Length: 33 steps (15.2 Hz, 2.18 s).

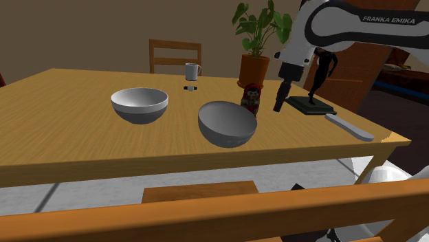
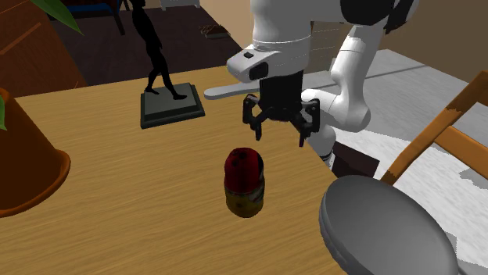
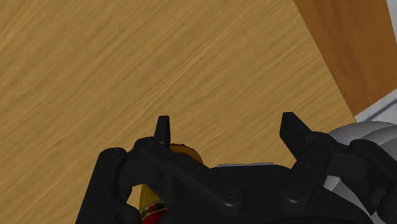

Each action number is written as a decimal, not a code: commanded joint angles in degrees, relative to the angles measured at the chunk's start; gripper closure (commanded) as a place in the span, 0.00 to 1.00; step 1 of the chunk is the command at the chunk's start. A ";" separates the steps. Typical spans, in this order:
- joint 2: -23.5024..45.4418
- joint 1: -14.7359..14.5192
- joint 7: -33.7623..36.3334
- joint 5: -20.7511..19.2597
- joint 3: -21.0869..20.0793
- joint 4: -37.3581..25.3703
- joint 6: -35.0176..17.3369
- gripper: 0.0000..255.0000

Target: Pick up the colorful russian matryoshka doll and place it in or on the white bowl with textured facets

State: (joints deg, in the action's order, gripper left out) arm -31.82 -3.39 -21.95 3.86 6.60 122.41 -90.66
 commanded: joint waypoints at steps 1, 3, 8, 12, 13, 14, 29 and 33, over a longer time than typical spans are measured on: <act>2.93 -0.71 -3.21 0.05 1.04 -3.82 -1.50 0.00; 5.21 -1.37 -6.25 0.34 2.01 -7.41 -2.49 0.00; 10.96 -3.01 -13.82 2.03 4.37 -17.12 -4.11 0.00; 11.35 -3.21 -14.72 2.32 4.42 -15.72 -6.57 0.00; 11.28 -3.23 -14.72 2.33 4.35 -14.87 -7.35 0.00; 11.22 -3.24 -14.73 2.33 4.29 -14.04 -8.12 0.00; 11.12 -3.28 -14.75 2.37 4.14 -11.98 -10.10 1.00; 11.15 -3.29 -14.75 2.38 4.13 -11.98 -10.13 1.00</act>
State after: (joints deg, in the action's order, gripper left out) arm -20.70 -6.67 -36.71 6.24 10.74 110.38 -100.80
